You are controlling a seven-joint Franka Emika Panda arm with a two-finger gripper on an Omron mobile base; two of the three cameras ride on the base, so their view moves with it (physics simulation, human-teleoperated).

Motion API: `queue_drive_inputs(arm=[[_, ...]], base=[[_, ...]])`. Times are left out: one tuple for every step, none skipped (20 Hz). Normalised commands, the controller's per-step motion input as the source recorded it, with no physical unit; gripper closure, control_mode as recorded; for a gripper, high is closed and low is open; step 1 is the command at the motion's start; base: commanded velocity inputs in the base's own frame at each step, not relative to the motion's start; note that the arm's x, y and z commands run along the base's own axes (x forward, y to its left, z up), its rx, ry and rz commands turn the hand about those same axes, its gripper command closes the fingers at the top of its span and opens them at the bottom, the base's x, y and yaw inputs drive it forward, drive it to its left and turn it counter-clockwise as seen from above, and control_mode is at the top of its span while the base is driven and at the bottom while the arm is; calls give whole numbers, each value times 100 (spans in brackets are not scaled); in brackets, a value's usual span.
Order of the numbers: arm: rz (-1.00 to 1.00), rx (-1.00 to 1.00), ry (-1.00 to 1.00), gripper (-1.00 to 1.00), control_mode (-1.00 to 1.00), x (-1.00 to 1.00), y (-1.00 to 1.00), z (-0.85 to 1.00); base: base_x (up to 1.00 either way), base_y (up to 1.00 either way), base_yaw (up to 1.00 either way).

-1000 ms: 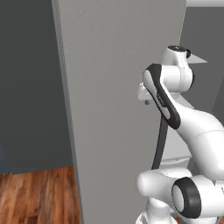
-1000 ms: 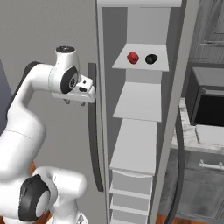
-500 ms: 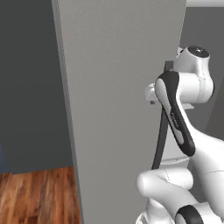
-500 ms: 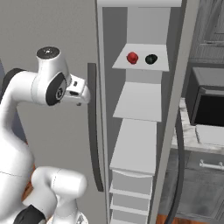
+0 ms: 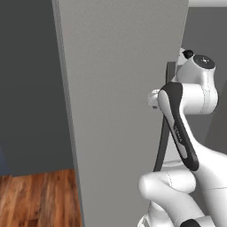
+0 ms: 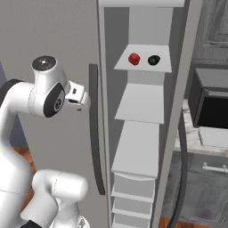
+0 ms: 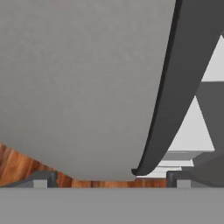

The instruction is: Take the eggplant and bell pepper out of the freezer and place them in the tupperware container on the counter. Then put the tupperware containing the vegetables back in the freezer.

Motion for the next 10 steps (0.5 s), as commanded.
queue_drive_inputs(arm=[[0,0,0,-100,100,0,0,0],[0,0,0,-100,100,0,0,0],[0,0,0,-100,100,0,0,0],[0,0,0,-100,100,0,0,0],[0,0,0,-100,100,0,0,0],[0,0,0,-100,100,0,0,0],[0,0,0,-100,100,0,0,0],[0,0,0,-100,100,0,0,0],[0,0,0,-100,100,0,0,0],[0,0,0,-100,100,0,0,0]], base=[[0,-16,-3],[0,-24,-3],[0,-33,-3],[0,-42,-3],[0,-46,-2],[0,-45,-2],[0,-46,-2],[0,-46,-2],[0,-52,-2],[0,-51,-2]])
